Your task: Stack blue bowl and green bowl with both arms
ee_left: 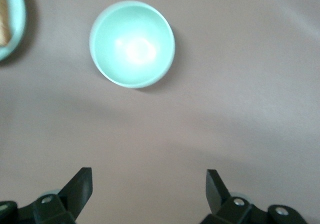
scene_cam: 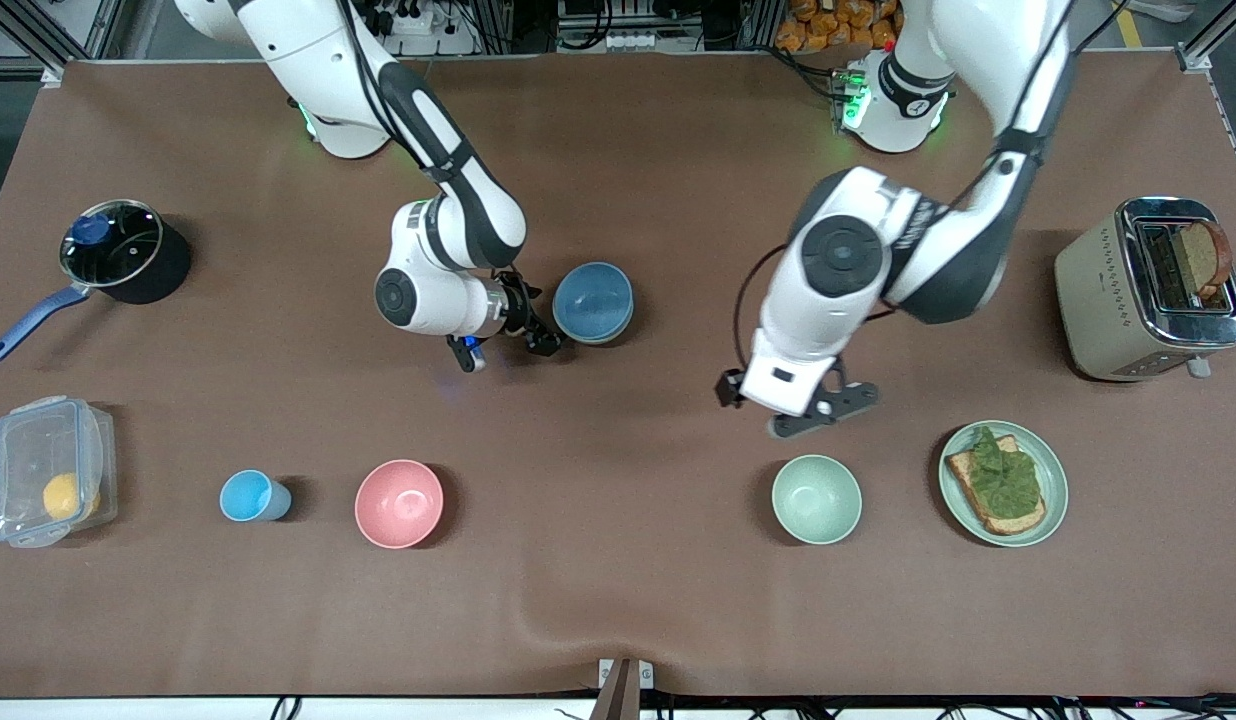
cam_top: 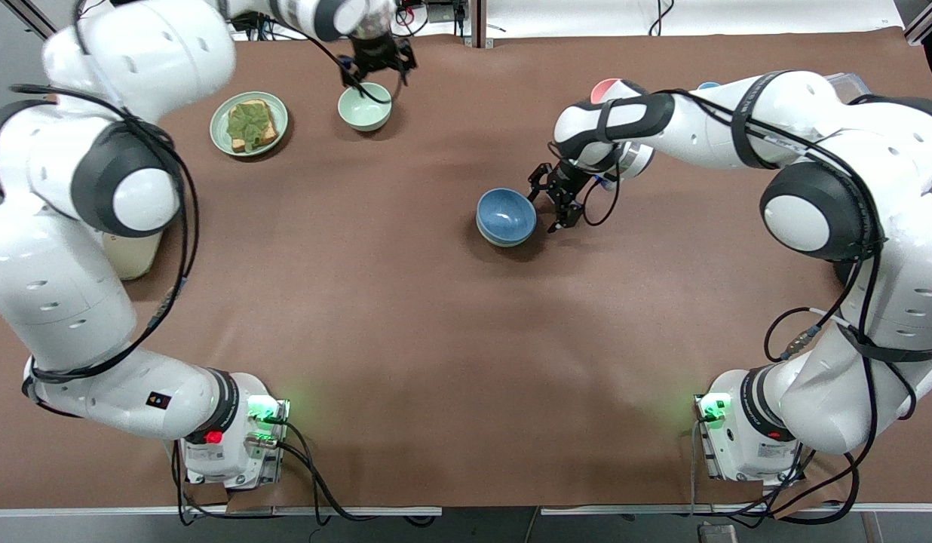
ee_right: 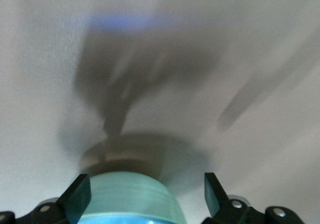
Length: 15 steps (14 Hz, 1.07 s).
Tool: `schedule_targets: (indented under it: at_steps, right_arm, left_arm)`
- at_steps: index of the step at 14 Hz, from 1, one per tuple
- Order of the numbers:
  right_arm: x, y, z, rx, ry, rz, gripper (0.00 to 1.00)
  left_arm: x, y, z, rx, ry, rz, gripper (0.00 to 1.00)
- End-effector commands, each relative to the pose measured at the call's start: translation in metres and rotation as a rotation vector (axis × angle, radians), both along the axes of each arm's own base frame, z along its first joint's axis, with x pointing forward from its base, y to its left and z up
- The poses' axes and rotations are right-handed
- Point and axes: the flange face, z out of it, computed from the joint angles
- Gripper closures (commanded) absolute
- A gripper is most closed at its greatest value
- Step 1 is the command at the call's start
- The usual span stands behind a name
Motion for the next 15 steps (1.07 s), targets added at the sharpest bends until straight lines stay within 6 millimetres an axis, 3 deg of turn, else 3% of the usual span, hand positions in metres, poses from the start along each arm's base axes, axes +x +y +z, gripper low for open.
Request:
schedule_targets:
  at_steps: [1, 6, 8, 10, 12, 13, 15]
  right_arm:
    - [-0.003, -0.029, 0.02, 0.013, 0.014, 0.041, 0.0]
    - [0.009, -0.079, 0.044, -0.042, 0.076, 0.141, 0.0]
    - [0.016, -0.11, 0.059, -0.002, 0.111, 0.179, 0.0]
    - [0.024, -0.137, 0.075, 0.011, 0.147, 0.223, 0.0]
    - [0.03, -0.153, 0.085, -0.062, 0.166, 0.314, 0.0]
    - [0.03, -0.158, 0.089, -0.094, 0.166, 0.346, 0.0]
    - [0.04, -0.184, 0.114, -0.104, 0.143, 0.357, 0.0]
  left_arm:
    - [-0.005, 0.037, 0.039, 0.045, 0.005, -0.06, 0.0]
    - [-0.027, 0.071, 0.091, 0.073, 0.061, -0.076, 0.0]
    - [-0.027, 0.102, 0.108, 0.083, 0.076, -0.137, 0.0]
    - [-0.026, 0.117, 0.116, 0.061, 0.083, -0.172, 0.0]
    - [-0.02, 0.142, 0.122, 0.051, 0.079, -0.174, 0.0]
    - [-0.023, 0.156, 0.135, 0.052, 0.063, -0.177, 0.0]
    - [-0.03, 0.19, 0.151, 0.014, 0.054, -0.214, 0.0]
